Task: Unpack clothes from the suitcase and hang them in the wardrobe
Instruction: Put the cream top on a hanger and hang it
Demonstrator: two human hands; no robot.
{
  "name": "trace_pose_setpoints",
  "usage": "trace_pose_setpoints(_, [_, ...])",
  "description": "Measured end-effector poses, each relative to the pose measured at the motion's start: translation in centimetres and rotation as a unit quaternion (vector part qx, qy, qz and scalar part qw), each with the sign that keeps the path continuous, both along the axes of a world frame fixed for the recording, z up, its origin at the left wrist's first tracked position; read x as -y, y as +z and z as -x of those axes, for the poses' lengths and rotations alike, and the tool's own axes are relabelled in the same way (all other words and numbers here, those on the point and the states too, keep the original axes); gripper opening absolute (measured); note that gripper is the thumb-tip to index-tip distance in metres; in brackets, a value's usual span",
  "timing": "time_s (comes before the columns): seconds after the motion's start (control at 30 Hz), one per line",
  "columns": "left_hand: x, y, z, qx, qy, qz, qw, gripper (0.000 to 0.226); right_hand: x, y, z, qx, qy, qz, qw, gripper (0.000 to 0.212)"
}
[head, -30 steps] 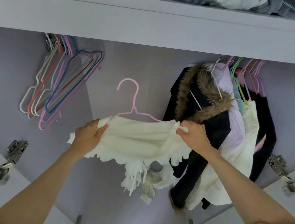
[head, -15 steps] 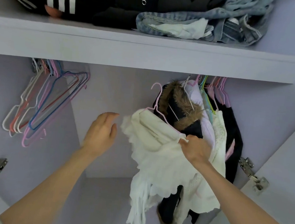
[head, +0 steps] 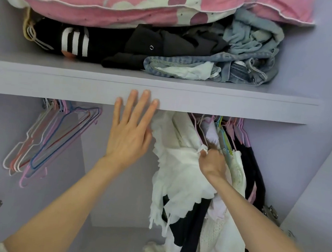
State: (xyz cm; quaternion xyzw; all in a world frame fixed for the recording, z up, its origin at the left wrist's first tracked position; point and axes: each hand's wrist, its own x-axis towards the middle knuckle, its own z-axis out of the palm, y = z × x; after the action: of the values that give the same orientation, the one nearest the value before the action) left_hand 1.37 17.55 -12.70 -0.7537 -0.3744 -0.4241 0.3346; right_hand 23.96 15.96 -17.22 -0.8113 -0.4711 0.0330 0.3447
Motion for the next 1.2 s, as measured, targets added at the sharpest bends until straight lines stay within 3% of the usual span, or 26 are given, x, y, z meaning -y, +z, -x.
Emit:
trace_pose_setpoints(0.23, [-1.2,-0.5,0.3,-0.008,0.031,-0.009,0.999,0.076,-2.5,-0.8,-0.5,-0.142,-0.014,0.082,0.986,0.037])
trace_pose_setpoints(0.4, [-1.7,-1.1,-0.2,0.002,0.058,-0.022,0.998,0.082,-3.1,-1.6,-2.1,-0.232,-0.032,0.083,0.969,0.037])
trace_pose_setpoints(0.63, [-0.2,-1.2,-1.1,0.021,0.055,0.027,0.998,0.080,-1.3,-2.1,-1.8,-0.207,-0.021,0.074,0.975,0.043])
trace_pose_setpoints(0.8, [2.9,-3.0,-0.9,0.007,0.001,0.140,0.990,0.080,2.9,-3.0,-0.6,-0.105,0.026,0.064,0.992,0.035])
trace_pose_setpoints(0.9, [6.2,-5.7,-0.8,-0.006,-0.044,0.240,0.970,0.070,7.1,-5.2,0.5,-0.108,0.063,0.062,0.990,0.018])
trace_pose_setpoints(1.03, [12.3,-9.2,-0.8,-0.025,-0.074,0.387,0.919,0.047,15.0,-8.2,2.7,-0.089,0.083,0.098,0.988,0.024])
trace_pose_setpoints(1.2, [19.3,-14.1,-1.8,-0.070,-0.105,0.520,0.845,0.036,25.0,-13.2,3.9,-0.074,0.099,0.211,0.970,0.029])
